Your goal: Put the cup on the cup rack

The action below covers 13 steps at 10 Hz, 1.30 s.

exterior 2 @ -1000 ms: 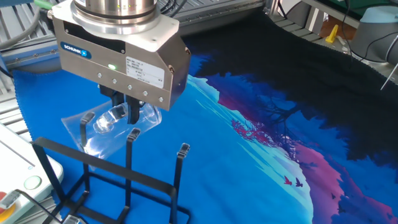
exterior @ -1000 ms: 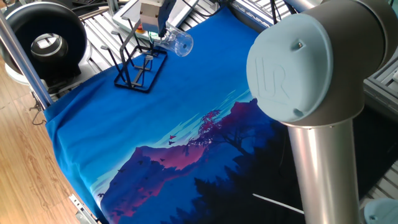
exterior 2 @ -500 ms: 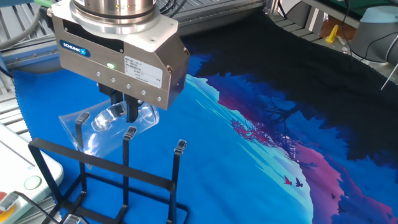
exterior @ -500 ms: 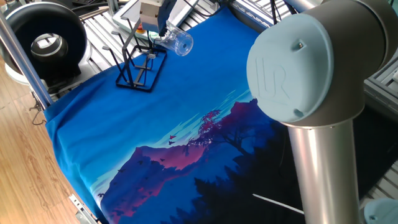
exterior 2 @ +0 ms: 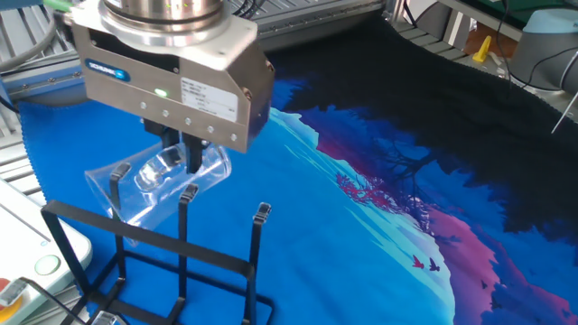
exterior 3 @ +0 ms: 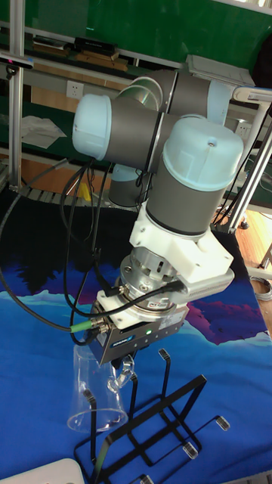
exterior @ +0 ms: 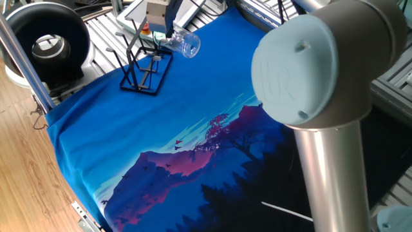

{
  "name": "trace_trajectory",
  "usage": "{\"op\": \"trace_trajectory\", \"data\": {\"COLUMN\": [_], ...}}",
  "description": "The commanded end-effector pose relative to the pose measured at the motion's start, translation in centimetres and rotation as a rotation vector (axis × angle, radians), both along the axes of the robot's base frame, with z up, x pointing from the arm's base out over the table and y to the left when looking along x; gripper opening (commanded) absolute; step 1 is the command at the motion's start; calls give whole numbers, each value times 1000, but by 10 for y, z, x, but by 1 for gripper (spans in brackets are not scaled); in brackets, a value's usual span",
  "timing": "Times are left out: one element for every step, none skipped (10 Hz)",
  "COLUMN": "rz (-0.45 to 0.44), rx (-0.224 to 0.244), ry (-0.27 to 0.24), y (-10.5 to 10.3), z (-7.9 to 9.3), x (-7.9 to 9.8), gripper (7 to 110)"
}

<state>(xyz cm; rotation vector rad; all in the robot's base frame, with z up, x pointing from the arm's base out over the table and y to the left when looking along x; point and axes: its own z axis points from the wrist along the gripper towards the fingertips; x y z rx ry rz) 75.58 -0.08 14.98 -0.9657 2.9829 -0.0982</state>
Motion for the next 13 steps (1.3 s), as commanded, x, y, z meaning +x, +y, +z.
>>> {"op": "trace_trajectory", "data": {"rz": [44, 47, 48, 59, 71, 83, 99, 112, 130, 134, 143, 146, 147], "rx": [27, 28, 25, 16, -6, -6, 6, -4, -25, -28, -46, -64, -60], "ry": [13, 13, 13, 14, 17, 18, 17, 17, 27, 35, 37, 46, 56], "y": [-5, -5, -5, -5, -6, -6, -4, -5, -8, -6, -7, -6, -3], "z": [10, 8, 5, 5, 7, 5, -1, -6, -12, -17, -17, -16, -18], "x": [18, 22, 26, 32, 38, 45, 52, 57, 60, 61, 64, 63, 61], "gripper": [7, 7, 7, 7, 7, 7, 7, 7, 7, 7, 7, 7, 7]}}
